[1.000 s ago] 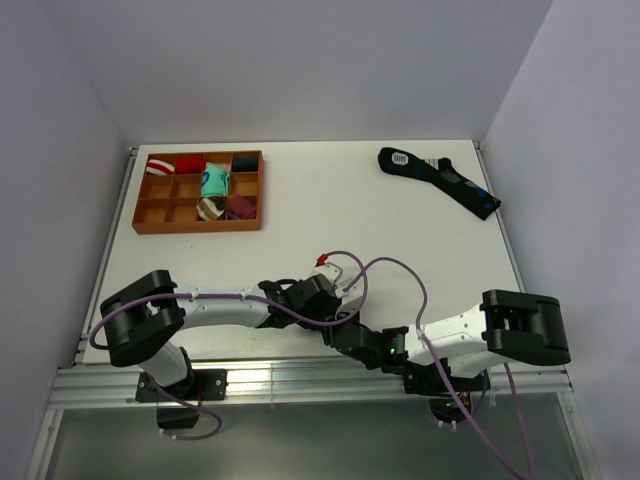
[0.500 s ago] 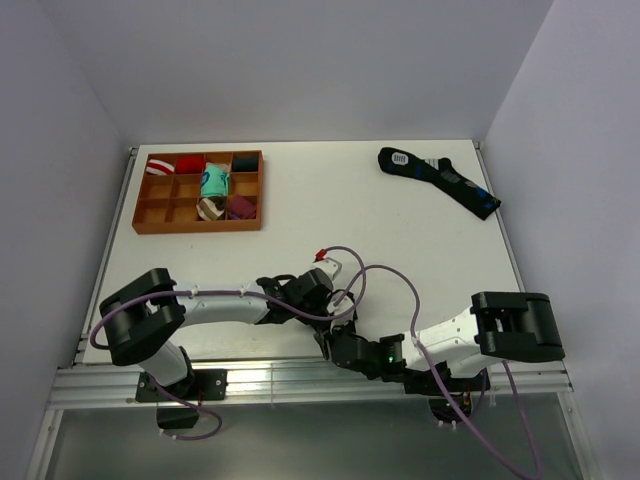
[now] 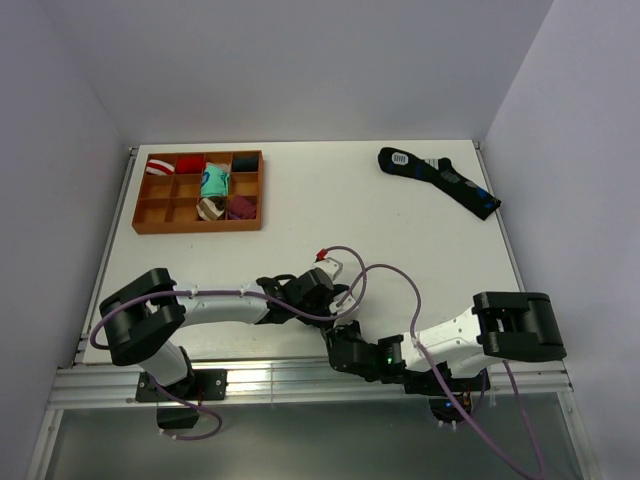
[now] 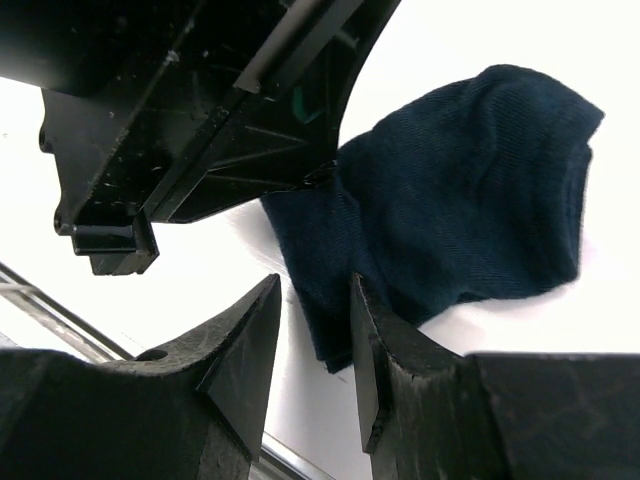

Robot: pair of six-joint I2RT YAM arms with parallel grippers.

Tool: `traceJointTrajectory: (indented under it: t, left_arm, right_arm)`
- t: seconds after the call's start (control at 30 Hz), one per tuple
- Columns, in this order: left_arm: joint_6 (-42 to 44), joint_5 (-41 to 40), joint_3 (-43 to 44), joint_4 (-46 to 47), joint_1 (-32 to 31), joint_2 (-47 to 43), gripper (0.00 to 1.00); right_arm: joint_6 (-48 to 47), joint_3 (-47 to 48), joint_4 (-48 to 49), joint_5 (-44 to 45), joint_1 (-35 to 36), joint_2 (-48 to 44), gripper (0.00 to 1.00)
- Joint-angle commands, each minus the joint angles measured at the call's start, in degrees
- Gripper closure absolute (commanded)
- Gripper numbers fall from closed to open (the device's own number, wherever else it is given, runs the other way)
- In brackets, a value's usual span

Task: Roll the socks
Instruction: Roll the sock at the center of the board.

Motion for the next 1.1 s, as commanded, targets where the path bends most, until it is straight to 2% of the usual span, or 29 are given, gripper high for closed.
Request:
traceJointTrajectory:
  t: [0.0, 0.17, 0.47, 0.73, 0.87, 1.03, 1.07]
  left_arm:
    - [0.42, 0.34, -0.13, 0.77, 0.26, -0.8, 0.95]
    - [0.42, 0.34, -0.13, 0.59, 0.35, -0.98, 0.95]
    - [0.69, 0.43, -0.04, 0.5, 0.44, -1.06, 0.95]
    - [0.77, 0.7, 0.04, 0.59, 0.7, -1.24, 0.95]
    - [0.6, 0.87, -0.04, 0.68, 0.79, -1.07, 0.95]
    - [-0.54, 2.1, -0.66, 1.56, 0.88, -1.5, 0.94]
    - [-0.72, 2.36, -0.75, 1.9, 0.96, -1.59, 0.94]
  right_arm:
    - [0.28, 2.06, -5.55, 5.43, 0.93, -1.68, 0.58]
    - [-1.21, 2.59, -5.64, 7.1, 1.81, -3.44, 0.58]
    - [-3.41, 2.59, -2.66, 4.3, 1.99, -2.04, 0.54]
    - [-1.92, 3.82, -2.83, 4.29, 2.08, 2.27, 0.53]
    - [0.45, 2.42, -2.56, 4.38, 1.99, 1.31, 0.54]
    - [5.81, -0.92, -2.66, 4.38, 1.55, -1.24, 0.64]
    - [6.43, -1.62, -2.31, 4.2, 1.38, -1.77, 0.69]
